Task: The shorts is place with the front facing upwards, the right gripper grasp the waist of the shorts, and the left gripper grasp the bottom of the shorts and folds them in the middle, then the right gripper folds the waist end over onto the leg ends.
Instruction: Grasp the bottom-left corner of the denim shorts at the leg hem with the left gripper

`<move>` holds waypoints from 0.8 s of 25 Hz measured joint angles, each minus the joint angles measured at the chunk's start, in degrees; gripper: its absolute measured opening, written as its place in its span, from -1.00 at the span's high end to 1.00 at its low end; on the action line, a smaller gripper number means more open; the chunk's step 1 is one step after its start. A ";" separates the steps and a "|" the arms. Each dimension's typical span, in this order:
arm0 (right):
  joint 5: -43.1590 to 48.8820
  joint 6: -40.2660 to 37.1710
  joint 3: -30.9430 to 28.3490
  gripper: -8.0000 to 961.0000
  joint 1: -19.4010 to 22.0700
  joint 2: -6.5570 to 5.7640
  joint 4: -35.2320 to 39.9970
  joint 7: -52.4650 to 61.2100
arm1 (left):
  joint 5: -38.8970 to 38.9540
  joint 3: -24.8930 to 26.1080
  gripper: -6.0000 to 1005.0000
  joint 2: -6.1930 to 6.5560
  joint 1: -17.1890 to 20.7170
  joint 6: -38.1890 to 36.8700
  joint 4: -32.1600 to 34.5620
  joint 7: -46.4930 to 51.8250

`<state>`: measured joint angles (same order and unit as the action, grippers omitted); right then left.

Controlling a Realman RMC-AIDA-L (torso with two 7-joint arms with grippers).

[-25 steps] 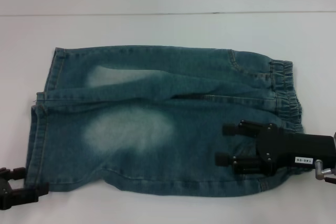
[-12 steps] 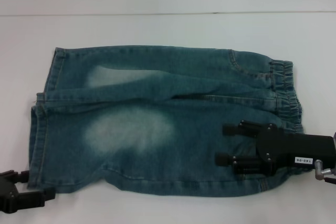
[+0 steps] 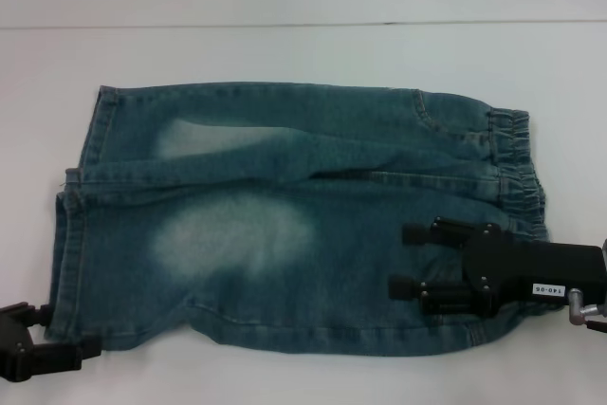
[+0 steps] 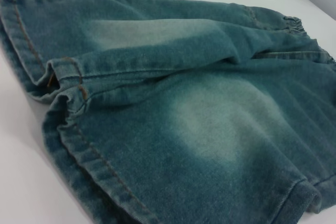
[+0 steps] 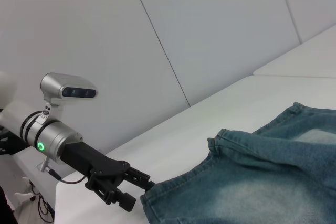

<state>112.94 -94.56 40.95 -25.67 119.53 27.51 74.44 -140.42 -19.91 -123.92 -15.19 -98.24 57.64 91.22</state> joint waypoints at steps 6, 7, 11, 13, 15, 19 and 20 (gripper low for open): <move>0.00 0.00 0.00 -0.97 0.00 0.00 0.00 0.00 | 0.06 0.03 -0.78 0.00 -0.47 -0.49 -0.07 0.01; 0.00 0.00 0.01 -0.97 0.00 0.00 0.00 0.00 | 0.07 -0.05 -0.78 0.00 -0.60 -0.53 -0.24 0.01; 0.00 0.00 0.05 -0.97 0.00 0.00 -0.03 0.00 | -0.04 -0.37 -0.78 0.00 -1.21 -0.33 -1.07 0.01; 0.00 0.00 0.05 -0.97 0.00 0.00 -0.06 0.00 | -0.06 -0.38 -0.77 0.00 -1.36 -0.32 -1.23 0.01; 0.00 0.02 0.01 -0.97 0.00 0.00 -0.07 0.00 | 0.01 -0.38 -0.77 0.00 -1.40 -0.34 -1.26 0.01; 0.00 0.05 0.00 -0.97 0.00 0.00 -0.09 0.00 | -0.10 -0.37 -0.77 0.00 -1.49 -0.34 -1.28 0.61; 0.00 0.06 0.00 -0.97 0.00 0.00 -0.09 0.00 | -0.34 -0.39 -0.77 0.03 -1.54 -0.16 -1.29 1.24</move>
<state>112.94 -94.51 40.95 -25.66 119.53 27.42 74.44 -140.76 -20.30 -123.89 -16.73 -98.40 56.34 92.46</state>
